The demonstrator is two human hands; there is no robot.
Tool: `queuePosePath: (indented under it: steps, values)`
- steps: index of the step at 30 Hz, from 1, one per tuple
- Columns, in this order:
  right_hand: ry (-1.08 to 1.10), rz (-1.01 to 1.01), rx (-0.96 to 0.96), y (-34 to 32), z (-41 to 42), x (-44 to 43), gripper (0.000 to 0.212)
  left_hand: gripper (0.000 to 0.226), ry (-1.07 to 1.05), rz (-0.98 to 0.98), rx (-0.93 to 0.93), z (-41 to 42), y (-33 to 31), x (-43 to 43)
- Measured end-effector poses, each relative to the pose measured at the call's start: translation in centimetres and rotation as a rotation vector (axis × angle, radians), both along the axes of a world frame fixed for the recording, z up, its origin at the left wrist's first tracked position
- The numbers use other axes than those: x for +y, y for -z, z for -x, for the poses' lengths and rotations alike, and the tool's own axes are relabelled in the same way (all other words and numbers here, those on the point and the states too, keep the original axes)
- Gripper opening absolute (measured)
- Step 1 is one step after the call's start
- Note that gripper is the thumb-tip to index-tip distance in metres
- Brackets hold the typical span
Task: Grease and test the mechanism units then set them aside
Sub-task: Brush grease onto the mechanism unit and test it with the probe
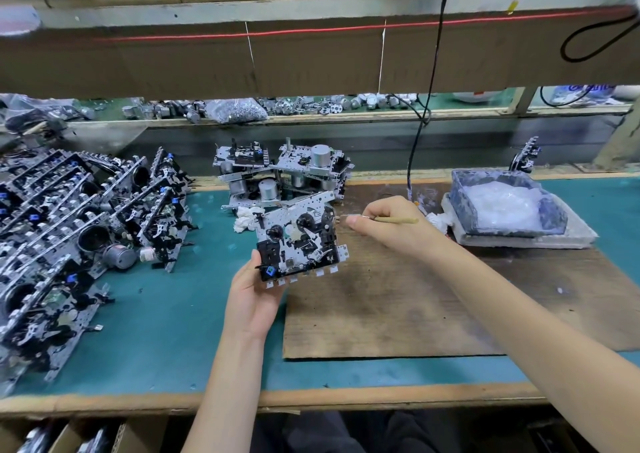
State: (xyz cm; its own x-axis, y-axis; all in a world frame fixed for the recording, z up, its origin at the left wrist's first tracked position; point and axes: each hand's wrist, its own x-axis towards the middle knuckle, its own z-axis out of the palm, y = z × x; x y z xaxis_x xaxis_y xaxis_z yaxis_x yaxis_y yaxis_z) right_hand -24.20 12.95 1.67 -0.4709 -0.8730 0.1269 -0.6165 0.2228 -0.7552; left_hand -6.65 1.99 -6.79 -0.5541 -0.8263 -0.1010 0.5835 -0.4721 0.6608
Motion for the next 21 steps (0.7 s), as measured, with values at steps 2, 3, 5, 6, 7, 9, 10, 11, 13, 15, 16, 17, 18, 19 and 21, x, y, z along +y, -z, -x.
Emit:
queuePosePath:
  steps: [2, 3, 5, 6, 7, 9, 10, 11, 13, 15, 16, 17, 18, 19, 21]
  values:
    - [0.007, -0.026, -0.001, 0.0, 0.1, 0.0, 0.039, 0.059, 0.000, 0.003, -0.004, 0.0, 0.0, 0.0]
    - [0.007, -0.037, -0.004, 0.0, 0.2, 0.0, 0.040, 0.058, 0.003, 0.006, -0.007, 0.0, 0.0, 0.0]
    - [0.007, -0.052, -0.011, -0.1, 0.2, 0.1, 0.043, 0.056, 0.010, 0.012, -0.013, 0.0, 0.0, 0.0]
    - [0.008, -0.058, -0.007, -0.2, 0.1, 0.1, 0.044, 0.054, 0.010, 0.013, -0.014, 0.0, 0.0, 0.0]
    - [0.008, -0.066, 0.012, -0.2, 0.0, 0.2, 0.044, 0.053, 0.010, 0.011, -0.012, 0.0, 0.0, -0.1]
    - [0.010, -0.073, 0.125, -0.2, -0.3, 0.4, 0.036, 0.052, 0.006, 0.001, -0.003, 0.0, 0.0, -0.1]
    - [0.014, -0.037, 0.201, -0.3, -0.5, 0.5, 0.027, 0.052, 0.000, -0.002, -0.002, 0.0, 0.0, -0.1]
    - [0.016, 0.041, 0.265, -0.4, -0.8, 0.6, 0.018, 0.053, -0.008, -0.005, -0.007, 0.1, 0.0, -0.2]
    - [0.013, 0.261, 0.337, -0.8, -1.5, 0.8, 0.019, 0.055, -0.021, -0.015, -0.015, 0.2, 0.1, -0.2]
    - [-0.041, 0.436, 0.350, -1.6, -2.2, 1.1, 0.024, 0.054, -0.027, -0.028, -0.014, 0.2, 0.1, -0.3]
    - [-0.093, 0.491, 0.370, -2.1, -2.6, 1.3, 0.026, 0.053, -0.030, -0.033, -0.016, 0.2, 0.1, -0.3]
    - [-0.155, 0.525, 0.404, -2.4, -3.0, 1.5, 0.027, 0.051, -0.034, -0.037, -0.022, 0.1, 0.1, -0.4]
    - [-0.212, 0.546, 0.432, -2.7, -3.3, 1.7, 0.028, 0.050, -0.040, -0.043, -0.031, 0.1, 0.1, -0.4]
    - [-0.257, 0.550, 0.446, -2.9, -3.7, 1.9, 0.027, 0.047, -0.048, -0.051, -0.041, 0.1, 0.2, -0.4]
    - [-0.320, 0.527, 0.461, -3.1, -4.4, 2.3, 0.022, 0.043, -0.061, -0.065, -0.051, 0.2, 0.2, -0.5]
